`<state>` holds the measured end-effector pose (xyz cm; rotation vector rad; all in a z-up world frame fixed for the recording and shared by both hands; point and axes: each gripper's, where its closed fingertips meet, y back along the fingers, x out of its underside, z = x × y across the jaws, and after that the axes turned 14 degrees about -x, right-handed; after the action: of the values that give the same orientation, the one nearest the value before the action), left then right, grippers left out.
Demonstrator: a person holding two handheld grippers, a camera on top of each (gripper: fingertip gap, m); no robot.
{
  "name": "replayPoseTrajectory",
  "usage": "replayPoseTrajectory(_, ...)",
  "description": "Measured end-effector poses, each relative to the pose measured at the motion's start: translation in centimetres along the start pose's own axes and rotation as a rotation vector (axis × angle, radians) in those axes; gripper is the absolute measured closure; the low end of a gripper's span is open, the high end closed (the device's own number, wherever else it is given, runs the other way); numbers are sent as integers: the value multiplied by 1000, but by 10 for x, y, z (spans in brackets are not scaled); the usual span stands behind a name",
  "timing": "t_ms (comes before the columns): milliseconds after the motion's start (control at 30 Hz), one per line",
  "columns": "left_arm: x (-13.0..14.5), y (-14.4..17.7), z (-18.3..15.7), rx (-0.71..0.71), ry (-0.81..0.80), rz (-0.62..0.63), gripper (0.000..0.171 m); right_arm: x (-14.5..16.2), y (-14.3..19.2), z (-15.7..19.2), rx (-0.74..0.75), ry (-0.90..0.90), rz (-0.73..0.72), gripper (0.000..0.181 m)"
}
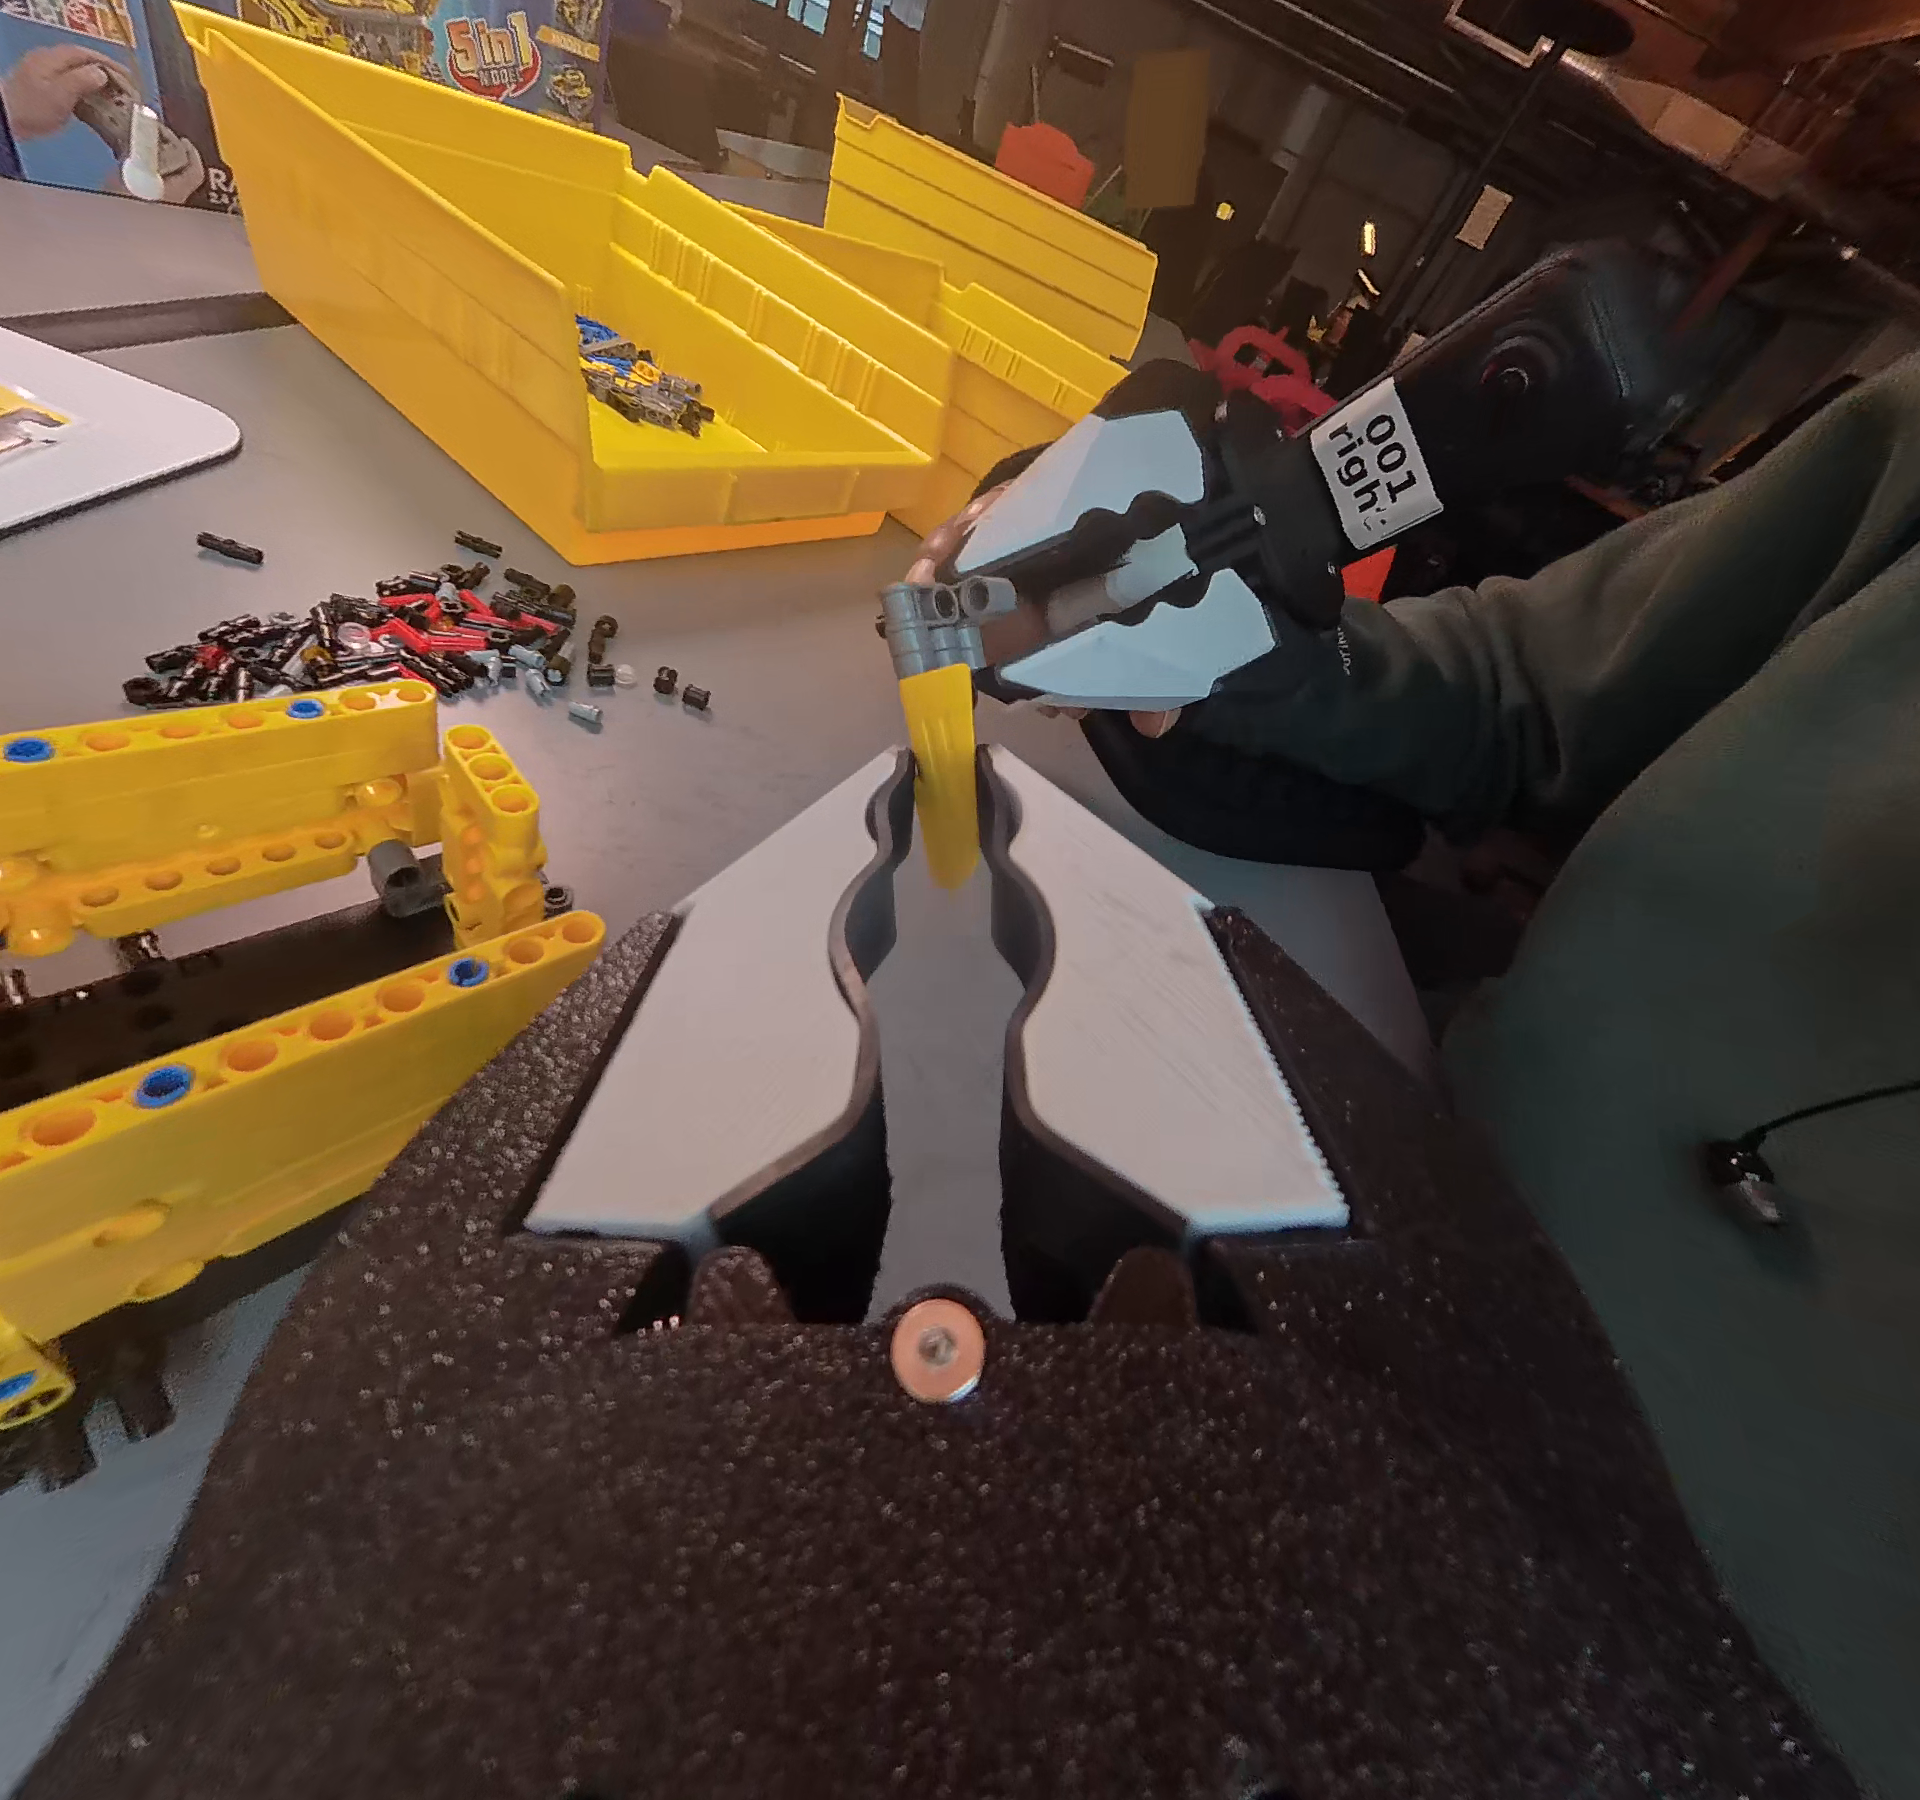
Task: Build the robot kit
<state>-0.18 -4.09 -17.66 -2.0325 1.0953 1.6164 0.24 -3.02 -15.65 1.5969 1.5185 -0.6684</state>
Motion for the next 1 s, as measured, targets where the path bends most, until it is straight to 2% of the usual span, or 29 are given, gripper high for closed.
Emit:
replayPoseTrajectory(133,2,3,-6,52,-60,-18,160,-7,2,4,-7,-32,-54,168)
replayPoseTrajectory(233,3,-1,-8,40,-86,-5,159,-8,3,2,-15,-94,-118,167)
replayPoseTrajectory(367,0,-2,-9,-9,-76,-19,160,-13,4,-1,-12,-137,-156,167)
replayPoseTrajectory(433,-3,-1,-2,-80,-107,-39,162,-16,5,-3,-7,-160,-175,173)
replayPoseTrajectory(567,-17,5,-3,-132,-148,-123,162,-11,6,-10,-2,-277,-196,165)
replayPoseTrajectory(767,-41,20,18,-272,-115,-248,162,2,21,-59,220,-337,-181,169)
replayPoseTrajectory(833,-50,27,27,-315,-100,-293,162,6,26,-91,325,-342,-148,173)
replayPoseTrajectory(1000,-51,34,51,-405,-61,-325,162,2,22,-186,444,-413,-128,173)
